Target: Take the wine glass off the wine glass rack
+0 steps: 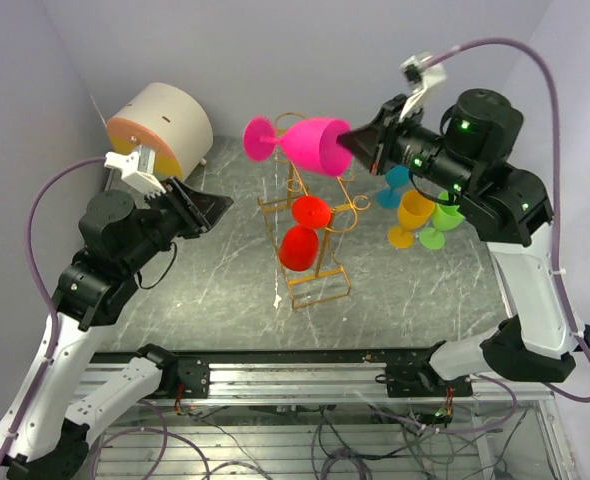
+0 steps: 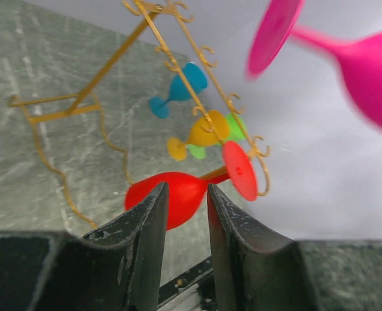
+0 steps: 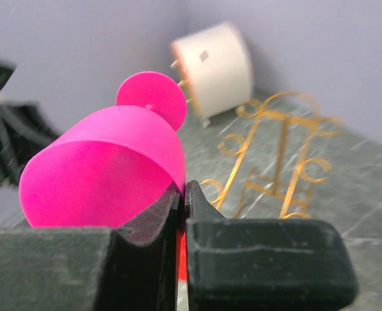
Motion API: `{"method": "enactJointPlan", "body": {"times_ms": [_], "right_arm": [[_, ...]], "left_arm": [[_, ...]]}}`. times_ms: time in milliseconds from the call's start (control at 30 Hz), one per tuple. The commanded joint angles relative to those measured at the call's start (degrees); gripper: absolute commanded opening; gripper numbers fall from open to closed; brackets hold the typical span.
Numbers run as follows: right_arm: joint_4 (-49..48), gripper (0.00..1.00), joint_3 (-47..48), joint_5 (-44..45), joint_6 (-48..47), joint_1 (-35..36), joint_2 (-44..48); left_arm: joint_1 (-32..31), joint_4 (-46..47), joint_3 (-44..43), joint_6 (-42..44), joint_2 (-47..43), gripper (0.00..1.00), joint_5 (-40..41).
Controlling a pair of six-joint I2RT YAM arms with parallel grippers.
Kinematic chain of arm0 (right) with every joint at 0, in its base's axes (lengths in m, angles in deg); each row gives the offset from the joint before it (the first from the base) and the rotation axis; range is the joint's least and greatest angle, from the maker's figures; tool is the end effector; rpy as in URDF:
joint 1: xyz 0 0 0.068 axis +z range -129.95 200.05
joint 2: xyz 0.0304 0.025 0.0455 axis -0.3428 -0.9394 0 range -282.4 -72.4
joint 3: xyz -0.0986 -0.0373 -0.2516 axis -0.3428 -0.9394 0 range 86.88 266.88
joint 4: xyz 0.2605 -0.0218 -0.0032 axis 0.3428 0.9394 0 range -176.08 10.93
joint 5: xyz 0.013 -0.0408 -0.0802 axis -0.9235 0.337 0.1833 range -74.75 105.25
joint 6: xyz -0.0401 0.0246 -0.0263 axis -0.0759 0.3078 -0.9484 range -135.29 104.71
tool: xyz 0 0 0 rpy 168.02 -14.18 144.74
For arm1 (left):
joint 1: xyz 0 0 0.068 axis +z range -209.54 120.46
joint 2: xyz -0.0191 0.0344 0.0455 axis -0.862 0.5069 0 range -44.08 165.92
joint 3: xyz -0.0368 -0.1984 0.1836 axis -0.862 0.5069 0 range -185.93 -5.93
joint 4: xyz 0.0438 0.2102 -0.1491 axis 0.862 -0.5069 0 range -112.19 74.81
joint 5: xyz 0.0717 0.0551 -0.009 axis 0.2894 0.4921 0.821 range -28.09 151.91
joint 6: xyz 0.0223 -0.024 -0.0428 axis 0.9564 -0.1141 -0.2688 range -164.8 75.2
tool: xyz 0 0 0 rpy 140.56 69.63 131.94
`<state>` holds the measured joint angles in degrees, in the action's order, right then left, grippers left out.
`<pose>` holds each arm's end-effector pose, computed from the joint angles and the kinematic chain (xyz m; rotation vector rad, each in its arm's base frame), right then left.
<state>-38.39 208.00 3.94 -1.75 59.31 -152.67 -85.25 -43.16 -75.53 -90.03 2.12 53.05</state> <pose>0.1734 0.1507 0.5662 -0.5412 1.6771 0.8484 0.1300 -0.0687 0.4476 -0.1741 1.7538 -1.0527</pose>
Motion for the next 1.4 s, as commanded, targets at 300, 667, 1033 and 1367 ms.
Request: {"method": "enactJointPlan", "body": {"times_ms": [300, 667, 1033, 1367], "right_arm": [[-6.14, 0.00, 18.74, 41.79, -7.77, -15.00, -17.14], [4.01, 0.00, 13.59, 11.01, 10.82, -53.72, -32.88], [4.43, 0.00, -1.70, 11.37, 7.35, -54.83, -37.25], [4.38, 0.00, -5.28, 15.42, 5.35, -51.83, -38.39]], "left_arm": [[-0.10, -7.18, 12.32, 12.24, -11.24, 0.39, 18.78], [-0.11, -6.87, 21.58, 16.91, -14.36, 0.38, 23.32], [-0.08, -7.54, 21.24, 17.46, -14.36, 0.37, 23.03], [-0.13, -7.80, 21.55, 17.23, -15.54, 0.37, 23.56]]}}
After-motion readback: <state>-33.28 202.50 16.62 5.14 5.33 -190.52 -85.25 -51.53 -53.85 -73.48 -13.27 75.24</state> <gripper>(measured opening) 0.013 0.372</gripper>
